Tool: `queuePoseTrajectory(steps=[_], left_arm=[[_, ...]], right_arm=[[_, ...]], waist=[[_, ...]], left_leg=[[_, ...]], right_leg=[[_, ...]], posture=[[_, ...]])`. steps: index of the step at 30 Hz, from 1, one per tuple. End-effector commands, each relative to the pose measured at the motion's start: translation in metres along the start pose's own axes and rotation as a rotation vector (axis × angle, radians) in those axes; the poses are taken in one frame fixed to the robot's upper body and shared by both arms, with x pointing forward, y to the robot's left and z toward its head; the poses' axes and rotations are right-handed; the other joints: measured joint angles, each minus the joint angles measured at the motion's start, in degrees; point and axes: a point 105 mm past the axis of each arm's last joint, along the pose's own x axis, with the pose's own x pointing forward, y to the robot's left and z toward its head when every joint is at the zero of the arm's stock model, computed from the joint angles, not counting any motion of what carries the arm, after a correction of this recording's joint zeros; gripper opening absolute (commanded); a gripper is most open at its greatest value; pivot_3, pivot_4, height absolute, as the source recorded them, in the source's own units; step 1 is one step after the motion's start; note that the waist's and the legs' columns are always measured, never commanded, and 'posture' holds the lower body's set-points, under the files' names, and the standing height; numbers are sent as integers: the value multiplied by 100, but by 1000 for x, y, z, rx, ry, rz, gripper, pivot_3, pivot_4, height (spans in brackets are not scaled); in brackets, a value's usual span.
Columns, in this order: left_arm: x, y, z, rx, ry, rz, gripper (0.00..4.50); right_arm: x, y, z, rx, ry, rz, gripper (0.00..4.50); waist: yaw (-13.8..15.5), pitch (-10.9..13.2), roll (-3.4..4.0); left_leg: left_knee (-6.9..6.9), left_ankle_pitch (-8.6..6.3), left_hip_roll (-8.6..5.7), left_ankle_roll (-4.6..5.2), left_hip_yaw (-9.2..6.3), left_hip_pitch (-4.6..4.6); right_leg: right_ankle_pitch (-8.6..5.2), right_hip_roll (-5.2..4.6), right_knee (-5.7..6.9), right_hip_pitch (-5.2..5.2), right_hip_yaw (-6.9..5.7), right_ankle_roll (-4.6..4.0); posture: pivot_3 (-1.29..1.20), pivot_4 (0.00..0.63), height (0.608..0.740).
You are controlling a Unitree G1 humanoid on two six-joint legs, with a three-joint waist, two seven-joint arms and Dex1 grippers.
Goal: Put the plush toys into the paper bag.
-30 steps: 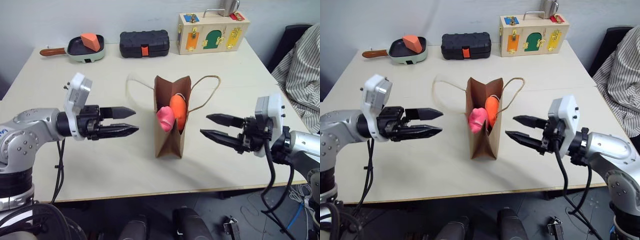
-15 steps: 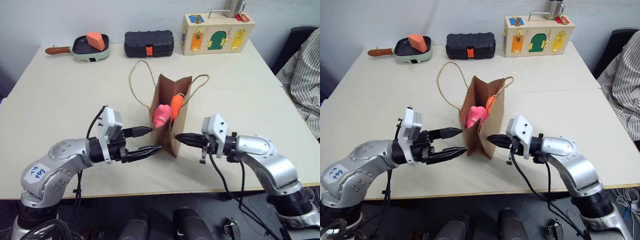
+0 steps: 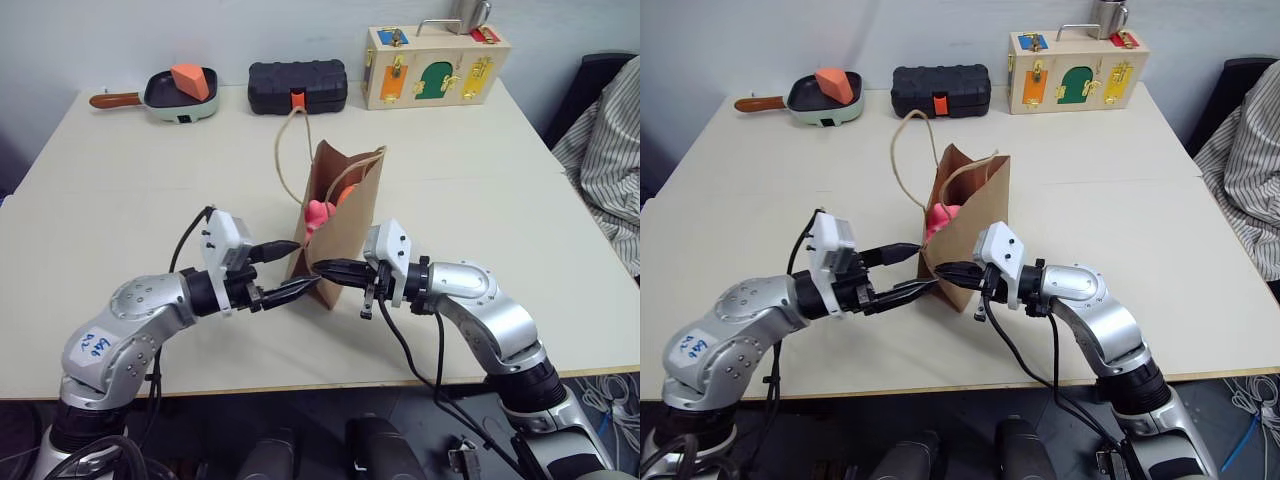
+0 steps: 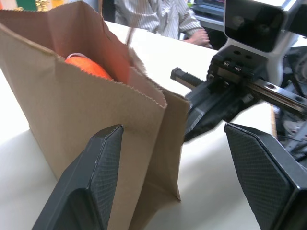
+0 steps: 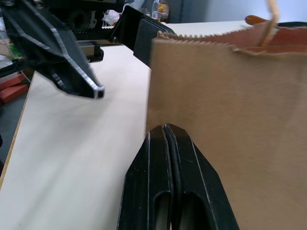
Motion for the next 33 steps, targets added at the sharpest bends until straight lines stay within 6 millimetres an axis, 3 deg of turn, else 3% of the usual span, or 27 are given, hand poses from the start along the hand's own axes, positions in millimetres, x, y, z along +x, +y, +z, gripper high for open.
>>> queuePoseTrajectory(steps=[1, 9, 16, 21, 28, 33], left_arm=[[8, 5, 7, 72, -38, 70, 3548], [13, 16, 9, 110, -64, 208, 3548], [25, 18, -3, 120, -16, 240, 3548], [26, 23, -4, 119, -30, 273, 2323], [26, 25, -6, 100, -59, 218, 117], [18, 30, -2, 73, -119, 86, 19]], right_arm=[[-4, 0, 6, -42, -7, -10, 42], [-37, -4, 4, -39, 43, -88, 42], [-33, -11, -2, -42, 49, -154, 42], [-33, -7, 0, -45, 43, -150, 0], [-70, 13, 29, -47, 9, -137, 0], [-95, 28, 53, -7, -13, -98, 0]], waist=[[-7, 0, 0], [-5, 0, -1], [-12, -1, -2], [-2, -1, -2], [85, 0, -2], [133, 0, -2]], left_leg=[[1, 0, -1, 0, 0, -1], [0, 0, 0, 0, 1, -2], [0, 0, 2, 0, 4, 2], [1, 0, 2, 0, 5, 2], [3, 0, 1, 0, 4, -2], [3, 0, 3, 0, 5, -1]], right_leg=[[1, -1, -4, 2, 0, 1], [2, 1, -2, 1, 2, 2], [2, 4, 4, 1, 4, 2], [2, 3, 3, 1, 4, 2], [2, 1, 0, 1, 4, 3], [3, 4, 2, 2, 3, 3]], posture=[[0, 150, 740], [0, 150, 740], [0, 150, 740], [0, 150, 740], [0, 150, 740], [0, 150, 740]])
